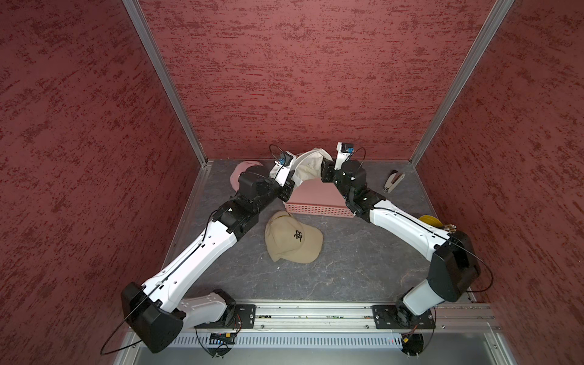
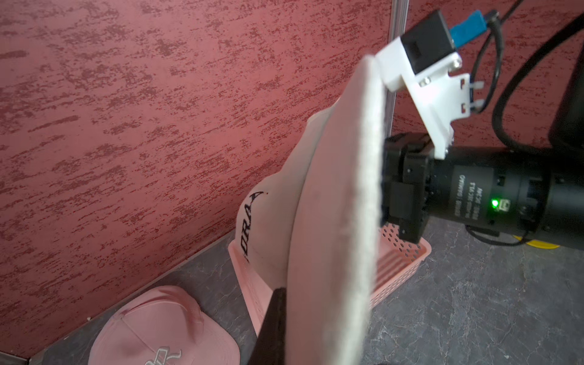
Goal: Turn the baseball cap inside out
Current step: Turn over the baseball cap.
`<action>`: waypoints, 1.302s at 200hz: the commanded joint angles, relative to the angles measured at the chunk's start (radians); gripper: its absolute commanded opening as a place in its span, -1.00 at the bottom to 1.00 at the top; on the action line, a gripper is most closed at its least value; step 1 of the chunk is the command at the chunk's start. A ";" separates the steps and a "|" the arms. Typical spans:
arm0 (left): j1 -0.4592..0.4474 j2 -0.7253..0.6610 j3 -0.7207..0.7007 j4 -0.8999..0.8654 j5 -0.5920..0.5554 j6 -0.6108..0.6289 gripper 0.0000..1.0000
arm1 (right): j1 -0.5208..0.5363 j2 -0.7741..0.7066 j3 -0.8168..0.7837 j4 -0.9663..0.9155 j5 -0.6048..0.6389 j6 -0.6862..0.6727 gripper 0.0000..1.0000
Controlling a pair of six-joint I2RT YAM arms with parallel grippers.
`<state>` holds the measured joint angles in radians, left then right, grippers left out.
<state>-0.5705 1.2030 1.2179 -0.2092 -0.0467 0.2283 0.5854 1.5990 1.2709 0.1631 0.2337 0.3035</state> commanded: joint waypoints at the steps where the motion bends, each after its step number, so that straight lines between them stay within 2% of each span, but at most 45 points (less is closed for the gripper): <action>1: 0.035 -0.038 0.056 0.019 0.042 -0.066 -1.00 | -0.008 -0.034 0.041 -0.105 -0.122 -0.128 0.06; 11: 0.051 -0.047 0.055 0.006 0.092 -0.081 -1.00 | -0.022 -0.062 0.029 -0.110 -0.149 -0.174 0.19; 21: 0.063 -0.054 0.054 -0.011 0.139 -0.087 -1.00 | -0.053 -0.092 0.013 -0.110 -0.264 -0.224 0.26; 52: 0.086 -0.076 0.060 -0.090 0.250 -0.027 -1.00 | -0.148 -0.179 -0.052 -0.077 -0.437 -0.315 0.26; 62: 0.108 -0.083 0.073 -0.137 0.320 0.015 -1.00 | -0.190 -0.194 -0.064 -0.090 -0.548 -0.362 0.28; 82: 0.187 -0.083 0.115 -0.281 0.535 0.194 -1.00 | -0.257 -0.221 -0.129 -0.100 -0.743 -0.557 0.29; 99: 0.296 -0.079 0.135 -0.388 0.720 0.424 -1.00 | -0.311 -0.229 -0.162 -0.185 -0.924 -0.759 0.29; 112: 0.394 -0.051 0.178 -0.512 0.880 0.613 -1.00 | -0.328 -0.221 -0.152 -0.297 -1.003 -0.896 0.29; 119: 0.445 -0.028 0.216 -0.572 0.981 0.663 -1.00 | -0.333 -0.212 -0.136 -0.371 -1.036 -0.968 0.29; 138: 0.530 0.057 0.378 -0.819 1.192 0.833 -1.00 | -0.334 -0.188 -0.095 -0.485 -1.076 -1.055 0.26; 146: 0.529 0.078 0.418 -0.881 1.202 0.877 -1.00 | -0.334 -0.186 -0.098 -0.477 -1.090 -1.059 0.26; 172: 0.503 0.092 0.452 -0.927 1.222 0.924 -1.00 | -0.334 -0.209 -0.152 -0.348 -1.159 -1.020 0.28; 194: 0.475 0.100 0.489 -1.049 1.249 1.025 -1.00 | -0.334 -0.250 -0.174 -0.317 -1.194 -1.046 0.29; 214: 0.438 0.109 0.528 -1.154 1.213 1.093 -1.00 | -0.334 -0.286 -0.151 -0.412 -1.233 -1.131 0.27; 235: 0.426 0.095 0.528 -1.162 1.201 1.105 -1.00 | -0.335 -0.326 -0.102 -0.621 -1.308 -1.296 0.25; 260: 0.425 0.102 0.544 -1.154 1.234 1.107 -1.00 | -0.335 -0.366 -0.074 -0.765 -1.376 -1.415 0.24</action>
<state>-0.1413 1.3064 1.7264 -1.3209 1.1320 1.2942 0.2535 1.2751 1.1370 -0.3996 -1.0222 -0.9363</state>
